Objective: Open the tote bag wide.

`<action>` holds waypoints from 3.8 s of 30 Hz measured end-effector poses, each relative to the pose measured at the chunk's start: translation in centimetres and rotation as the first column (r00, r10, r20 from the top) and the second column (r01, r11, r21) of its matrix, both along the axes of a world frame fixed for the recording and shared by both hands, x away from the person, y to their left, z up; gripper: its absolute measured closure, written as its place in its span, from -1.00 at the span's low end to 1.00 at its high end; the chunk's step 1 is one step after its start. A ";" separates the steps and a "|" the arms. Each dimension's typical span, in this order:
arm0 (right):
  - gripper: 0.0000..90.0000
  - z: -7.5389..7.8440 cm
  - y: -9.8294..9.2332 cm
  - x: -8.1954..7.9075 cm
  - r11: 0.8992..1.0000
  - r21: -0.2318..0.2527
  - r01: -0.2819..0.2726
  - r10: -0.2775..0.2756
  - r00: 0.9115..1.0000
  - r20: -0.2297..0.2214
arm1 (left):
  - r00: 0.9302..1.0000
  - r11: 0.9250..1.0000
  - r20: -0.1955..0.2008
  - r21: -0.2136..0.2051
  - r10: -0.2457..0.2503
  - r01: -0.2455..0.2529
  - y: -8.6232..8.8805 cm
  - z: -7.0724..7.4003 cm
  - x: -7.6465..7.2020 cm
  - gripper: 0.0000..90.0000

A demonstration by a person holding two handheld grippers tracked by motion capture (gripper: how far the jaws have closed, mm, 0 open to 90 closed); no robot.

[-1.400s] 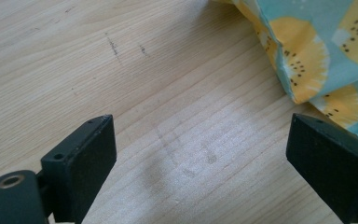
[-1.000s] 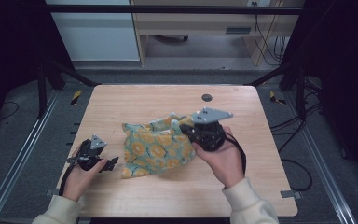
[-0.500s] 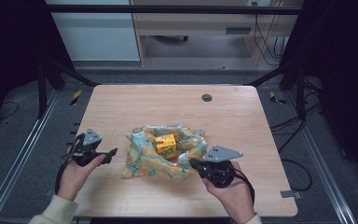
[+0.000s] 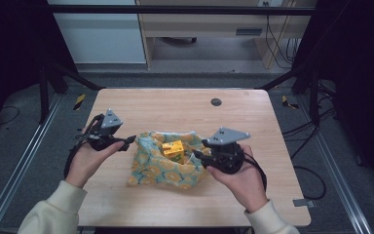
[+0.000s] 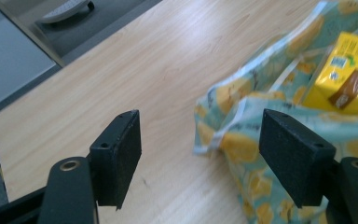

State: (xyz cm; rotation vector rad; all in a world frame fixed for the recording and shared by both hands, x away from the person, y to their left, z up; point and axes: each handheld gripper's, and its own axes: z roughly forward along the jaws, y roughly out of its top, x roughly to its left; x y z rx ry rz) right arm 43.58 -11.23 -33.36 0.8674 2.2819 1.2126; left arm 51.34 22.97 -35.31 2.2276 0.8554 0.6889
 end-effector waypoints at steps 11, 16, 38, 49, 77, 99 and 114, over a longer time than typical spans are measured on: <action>0.26 -0.9 1.1 5.9 0.997 -0.078 0.020 -0.026 0.997 -0.076 | 0.995 0.997 -0.076 0.055 -0.058 0.062 -3.9 -0.8 2.2 -0.40; 0.18 -2.7 0.7 5.3 0.995 -0.096 0.020 -0.030 0.994 -0.101 | 0.994 0.995 -0.091 0.074 -0.067 0.074 -4.4 -2.3 1.6 -0.45; 0.13 -8.1 0.1 3.0 0.987 -0.164 0.002 -0.032 0.983 -0.182 | 0.981 0.986 -0.181 0.131 -0.077 0.102 -3.4 -8.5 -1.2 -0.50; 0.22 -9.0 1.9 7.4 0.971 -0.224 -0.077 0.041 0.986 -0.164 | 0.981 0.981 -0.169 0.149 -0.096 0.122 -4.1 -8.8 -0.8 -0.48; 1.00 -10.1 1.2 8.8 0.942 -0.330 -0.067 0.005 0.983 -0.186 | 0.992 0.989 -0.063 0.089 -0.113 0.119 -3.0 -6.3 -0.8 0.89; 1.00 -4.2 0.1 3.3 0.993 -0.089 -0.081 0.082 0.997 0.005 | 0.986 0.986 0.060 -0.050 -0.155 0.158 -0.7 -3.0 -5.0 0.94; 1.00 -6.0 -0.8 -1.1 0.988 -0.059 -0.144 0.143 0.990 -0.021 | 0.982 0.977 -0.020 -0.109 -0.188 0.185 0.9 -5.9 -7.1 0.97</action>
